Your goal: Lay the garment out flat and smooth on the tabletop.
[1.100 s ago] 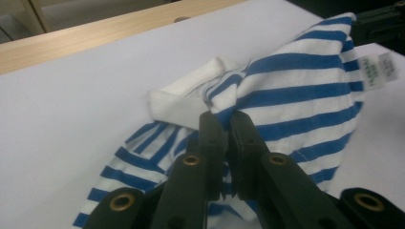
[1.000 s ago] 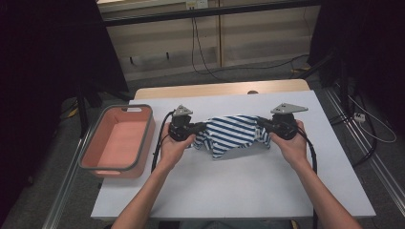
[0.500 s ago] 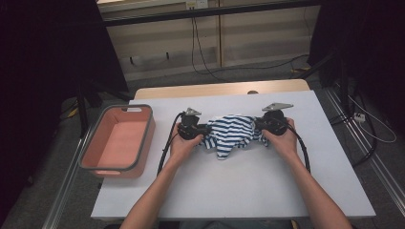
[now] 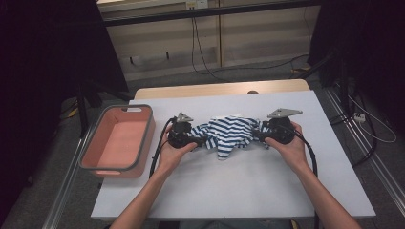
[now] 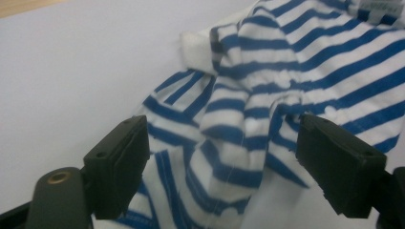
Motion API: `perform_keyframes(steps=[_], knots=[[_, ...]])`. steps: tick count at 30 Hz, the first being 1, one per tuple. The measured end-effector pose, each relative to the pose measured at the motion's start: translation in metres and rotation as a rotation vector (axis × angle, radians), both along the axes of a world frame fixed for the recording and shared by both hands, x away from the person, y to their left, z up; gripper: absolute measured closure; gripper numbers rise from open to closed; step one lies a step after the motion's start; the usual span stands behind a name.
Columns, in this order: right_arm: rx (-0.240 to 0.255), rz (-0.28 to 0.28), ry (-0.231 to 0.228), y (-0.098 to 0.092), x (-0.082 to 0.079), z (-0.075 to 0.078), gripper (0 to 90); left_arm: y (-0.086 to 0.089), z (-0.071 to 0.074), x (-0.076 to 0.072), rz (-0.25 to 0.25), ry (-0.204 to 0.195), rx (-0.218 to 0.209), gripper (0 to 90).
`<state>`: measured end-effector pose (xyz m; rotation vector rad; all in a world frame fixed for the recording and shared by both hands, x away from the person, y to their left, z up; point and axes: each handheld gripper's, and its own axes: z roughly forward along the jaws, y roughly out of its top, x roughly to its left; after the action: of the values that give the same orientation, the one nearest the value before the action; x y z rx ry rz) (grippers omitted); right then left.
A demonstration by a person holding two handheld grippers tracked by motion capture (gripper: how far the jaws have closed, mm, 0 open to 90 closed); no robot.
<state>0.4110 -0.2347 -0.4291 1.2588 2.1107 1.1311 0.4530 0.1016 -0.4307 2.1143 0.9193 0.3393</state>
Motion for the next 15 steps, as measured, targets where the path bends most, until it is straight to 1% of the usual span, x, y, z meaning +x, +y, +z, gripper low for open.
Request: perform_keyframes(steps=[2, 3, 4, 5, 6, 8, 10, 11, 12, 15], knots=[[-0.007, 0.027, 0.008, 0.001, -0.004, -0.001, 39.4, 0.001, 0.001, -0.005, -0.009, -0.011, 0.011, 16.4], [-0.019, 0.03, 0.007, 0.001, -0.007, -0.001, 38.1, 0.002, 0.001, -0.008, -0.007, -0.012, -0.001, 16.4], [-0.023, 0.034, 0.004, 0.002, -0.009, 0.0, 36.7, 0.003, 0.002, -0.01, -0.011, -0.021, 0.001, 16.4], [-0.024, 0.038, 0.0, 0.003, -0.012, 0.0, 35.7, 0.004, 0.002, -0.013, -0.011, -0.021, -0.002, 16.4], [-0.024, 0.044, -0.005, 0.004, -0.014, 0.001, 35.8, 0.005, 0.003, -0.015, -0.019, -0.025, 0.007, 16.4], [-0.024, 0.051, -0.01, 0.006, -0.02, 0.002, 36.2, 0.007, 0.002, -0.021, -0.026, -0.033, 0.008, 16.4], [-0.009, 0.055, -0.026, 0.007, -0.025, 0.001, 41.4, 0.009, 0.0, -0.026, -0.032, -0.025, 0.003, 16.6], [-0.012, 0.056, -0.022, 0.009, -0.027, 0.0, 41.3, 0.01, -0.001, -0.027, -0.037, -0.024, 0.02, 16.7], [-0.03, 0.064, -0.02, 0.011, -0.028, -0.002, 41.2, 0.011, -0.001, -0.029, -0.032, -0.022, 0.01, 16.7], [-0.029, 0.079, -0.012, 0.013, -0.031, -0.003, 45.5, 0.016, -0.002, -0.032, -0.034, -0.026, 0.013, 16.7]])
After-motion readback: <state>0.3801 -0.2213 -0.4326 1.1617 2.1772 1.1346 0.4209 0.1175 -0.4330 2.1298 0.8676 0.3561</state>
